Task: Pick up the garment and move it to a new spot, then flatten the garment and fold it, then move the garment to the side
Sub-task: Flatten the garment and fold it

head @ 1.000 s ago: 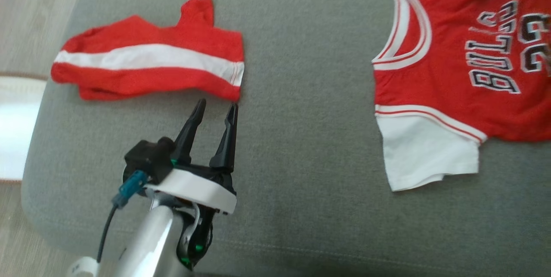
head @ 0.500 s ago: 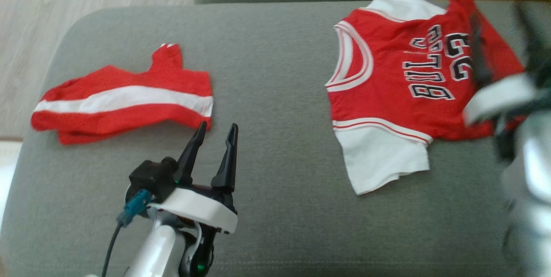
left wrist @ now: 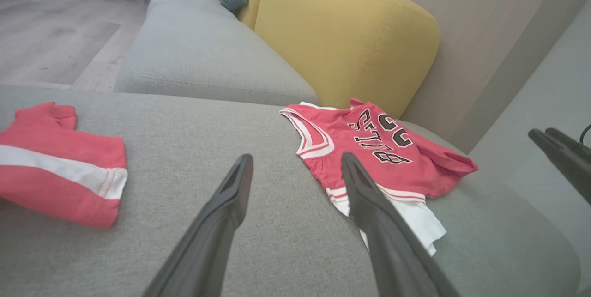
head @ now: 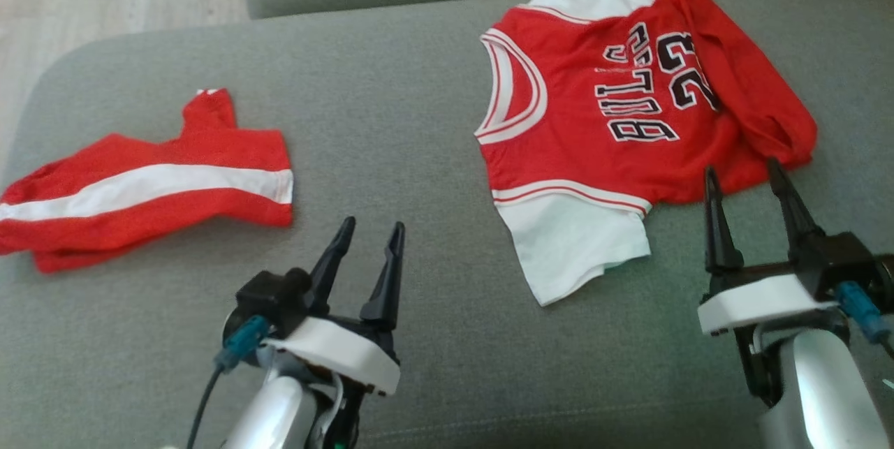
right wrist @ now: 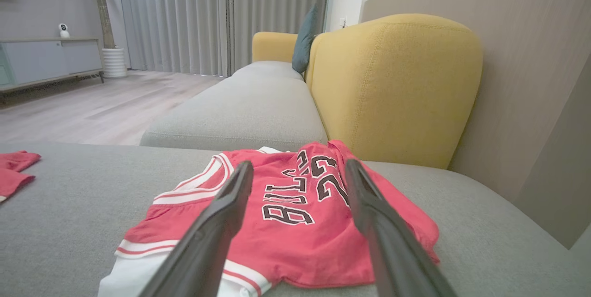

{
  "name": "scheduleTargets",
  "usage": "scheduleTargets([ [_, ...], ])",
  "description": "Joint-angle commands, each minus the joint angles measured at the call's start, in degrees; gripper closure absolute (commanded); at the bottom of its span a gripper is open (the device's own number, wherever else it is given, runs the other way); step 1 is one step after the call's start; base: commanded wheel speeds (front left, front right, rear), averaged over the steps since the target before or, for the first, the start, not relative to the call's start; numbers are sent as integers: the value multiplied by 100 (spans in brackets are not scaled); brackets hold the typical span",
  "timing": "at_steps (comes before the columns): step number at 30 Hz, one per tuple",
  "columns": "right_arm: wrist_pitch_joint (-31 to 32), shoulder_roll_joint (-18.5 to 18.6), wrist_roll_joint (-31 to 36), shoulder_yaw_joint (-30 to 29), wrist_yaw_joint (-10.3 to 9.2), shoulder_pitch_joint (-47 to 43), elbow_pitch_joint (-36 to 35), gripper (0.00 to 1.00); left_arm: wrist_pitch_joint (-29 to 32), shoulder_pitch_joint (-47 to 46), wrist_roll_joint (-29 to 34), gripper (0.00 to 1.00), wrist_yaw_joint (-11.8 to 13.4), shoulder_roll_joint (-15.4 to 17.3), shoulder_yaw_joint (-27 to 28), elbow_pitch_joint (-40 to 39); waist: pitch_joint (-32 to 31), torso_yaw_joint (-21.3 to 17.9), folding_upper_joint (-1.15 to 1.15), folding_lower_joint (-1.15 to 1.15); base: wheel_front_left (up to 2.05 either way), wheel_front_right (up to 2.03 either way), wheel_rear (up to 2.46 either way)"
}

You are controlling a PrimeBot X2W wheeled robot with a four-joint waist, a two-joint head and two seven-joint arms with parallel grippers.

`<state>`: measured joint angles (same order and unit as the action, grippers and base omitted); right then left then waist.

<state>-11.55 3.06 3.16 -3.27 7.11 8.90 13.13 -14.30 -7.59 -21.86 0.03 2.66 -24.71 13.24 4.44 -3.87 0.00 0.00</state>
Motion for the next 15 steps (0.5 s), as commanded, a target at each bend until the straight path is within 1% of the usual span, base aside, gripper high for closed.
scheduleTargets([
  [1, 3, -14, -63, 173, 37, 239, -252, 0, -70, -339, -31, 0, 17, 21, 139, -152, 94, -90, 0, 0, 0, 0, 0],
  [4, 81, -16, -103, 191, 37, 313, -430, 0, -70, -571, -76, 0, 27, 21, -30, 74, 240, -239, 0, 0, 0, 0, 0],
  [8, 167, -17, -73, 180, 37, 390, -618, 0, -20, -1018, -245, 0, -4, 21, -555, 665, 416, -448, 0, 0, 0, 0, 0],
  [12, 221, -17, -30, 133, 37, 435, -754, 0, 451, -1535, -675, 0, 16, 21, -1165, 1261, 581, -631, 0, 0, 0, 0, 0],
  [15, 231, -17, -19, 117, 37, 481, -816, 0, 767, -1896, -994, 0, 43, 21, -1530, 1560, 715, -745, 0, 0, 0, 0, 0],
])
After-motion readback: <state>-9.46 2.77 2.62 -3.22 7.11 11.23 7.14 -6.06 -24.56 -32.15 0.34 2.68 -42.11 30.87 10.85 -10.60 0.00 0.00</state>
